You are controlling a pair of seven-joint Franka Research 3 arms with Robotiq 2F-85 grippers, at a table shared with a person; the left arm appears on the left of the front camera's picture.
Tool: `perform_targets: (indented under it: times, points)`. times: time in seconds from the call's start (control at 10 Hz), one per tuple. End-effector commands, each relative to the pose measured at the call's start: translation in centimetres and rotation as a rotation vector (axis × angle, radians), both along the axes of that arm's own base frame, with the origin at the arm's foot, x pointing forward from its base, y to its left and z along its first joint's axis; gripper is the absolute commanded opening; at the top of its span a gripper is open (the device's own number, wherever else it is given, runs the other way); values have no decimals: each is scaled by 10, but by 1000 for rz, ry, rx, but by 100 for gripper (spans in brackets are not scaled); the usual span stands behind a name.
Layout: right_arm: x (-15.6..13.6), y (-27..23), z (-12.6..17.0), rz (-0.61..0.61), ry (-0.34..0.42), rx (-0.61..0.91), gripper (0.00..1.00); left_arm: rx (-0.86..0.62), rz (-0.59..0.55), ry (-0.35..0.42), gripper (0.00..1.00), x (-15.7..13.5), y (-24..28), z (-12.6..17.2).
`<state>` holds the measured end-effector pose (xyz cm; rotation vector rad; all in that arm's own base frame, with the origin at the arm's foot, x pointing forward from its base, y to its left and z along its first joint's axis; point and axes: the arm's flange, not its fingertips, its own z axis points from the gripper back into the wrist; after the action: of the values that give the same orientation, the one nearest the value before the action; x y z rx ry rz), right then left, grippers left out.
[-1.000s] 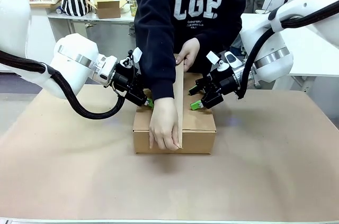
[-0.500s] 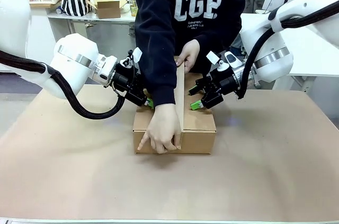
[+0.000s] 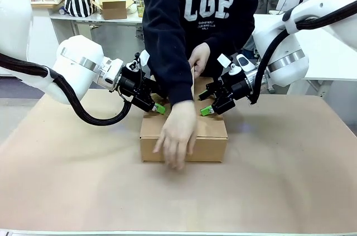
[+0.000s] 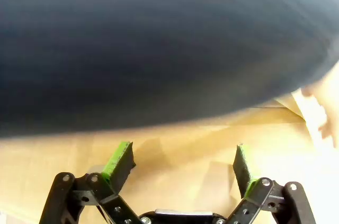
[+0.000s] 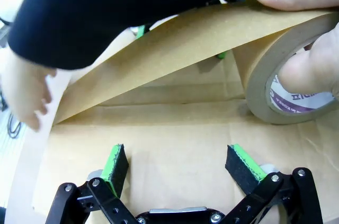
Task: Pack the gift set into the box.
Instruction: Press and hold the closed box until the human finishes sealing it.
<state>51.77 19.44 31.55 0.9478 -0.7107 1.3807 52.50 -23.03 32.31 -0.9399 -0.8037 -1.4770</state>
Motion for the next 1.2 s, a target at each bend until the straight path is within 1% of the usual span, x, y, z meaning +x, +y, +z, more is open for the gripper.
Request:
perform_targets:
  times: [0.0, 1.1]
  points:
    - [-1, -2, -4, -7, 1, -8, 100, 0, -6, -10, 100, -1, 0, -4]
    - [-1, -2, -4, -7, 1, -8, 100, 0, -6, -10, 100, -1, 0, -4]
